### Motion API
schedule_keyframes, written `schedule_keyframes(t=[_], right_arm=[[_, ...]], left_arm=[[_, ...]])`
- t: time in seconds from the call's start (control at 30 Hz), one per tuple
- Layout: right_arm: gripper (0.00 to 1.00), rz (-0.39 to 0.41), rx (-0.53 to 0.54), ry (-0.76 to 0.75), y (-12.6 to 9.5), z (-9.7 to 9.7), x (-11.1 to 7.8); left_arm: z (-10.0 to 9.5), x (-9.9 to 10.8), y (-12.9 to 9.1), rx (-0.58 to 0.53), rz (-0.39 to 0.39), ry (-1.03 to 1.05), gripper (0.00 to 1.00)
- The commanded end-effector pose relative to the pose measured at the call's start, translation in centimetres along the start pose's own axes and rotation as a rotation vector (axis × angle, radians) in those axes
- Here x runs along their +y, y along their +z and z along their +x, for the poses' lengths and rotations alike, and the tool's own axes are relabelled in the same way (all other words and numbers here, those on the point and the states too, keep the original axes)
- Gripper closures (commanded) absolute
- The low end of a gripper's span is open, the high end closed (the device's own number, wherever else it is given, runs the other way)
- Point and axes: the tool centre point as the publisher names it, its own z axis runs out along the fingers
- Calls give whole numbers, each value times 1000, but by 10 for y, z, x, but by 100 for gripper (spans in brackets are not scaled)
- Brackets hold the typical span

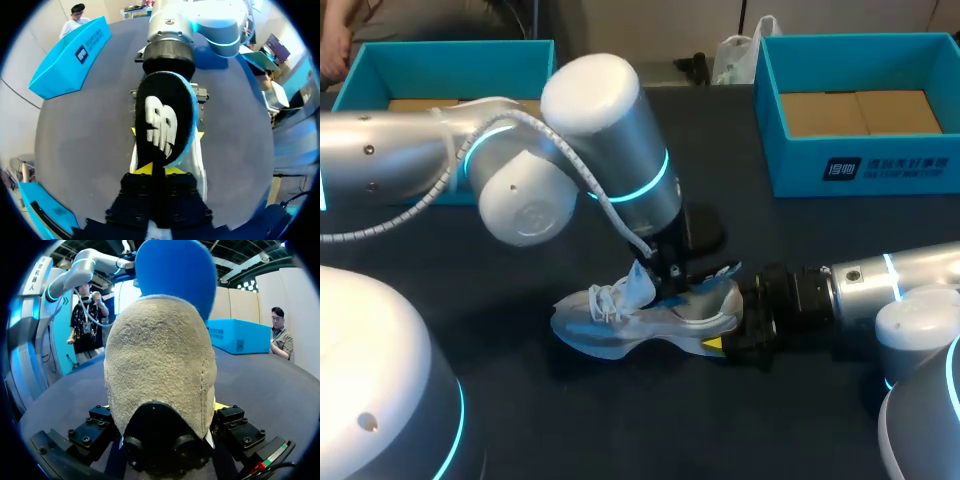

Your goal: Take the shoe out of the shoebox, open the shoe tongue, remove and reinsert the insole, then place the shoe into the shoebox

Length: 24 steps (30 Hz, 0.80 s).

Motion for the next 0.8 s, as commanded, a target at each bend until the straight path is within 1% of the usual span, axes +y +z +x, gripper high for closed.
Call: schedule_keyframes(t=[0.03, 0.07, 0.1, 0.2, 0.27, 0.43, 0.6, 0.8], right_arm=[[100, 4, -2, 0, 3, 1, -1], [100, 4, -2, 0, 3, 1, -1], [100, 4, -2, 0, 3, 1, -1], [100, 4, -2, 0, 3, 1, -1], [100, 4, -2, 0, 3, 1, -1], [100, 4, -2, 0, 3, 1, -1], [100, 4, -2, 0, 3, 1, -1], [100, 4, -2, 0, 3, 1, -1]], left_arm=[[3, -10, 2, -37, -14, -6, 51], [3, -10, 1, -41, -12, -8, 51], [5, -9, -4, -59, -3, -9, 44], [7, -8, -10, -73, 5, -11, 45], [9, -8, -13, -96, 16, -16, 42], [16, -7, -19, -134, 34, -23, 42], [25, -9, -19, -206, 44, -27, 42], [28, -14, -20, -229, 47, -37, 37]])
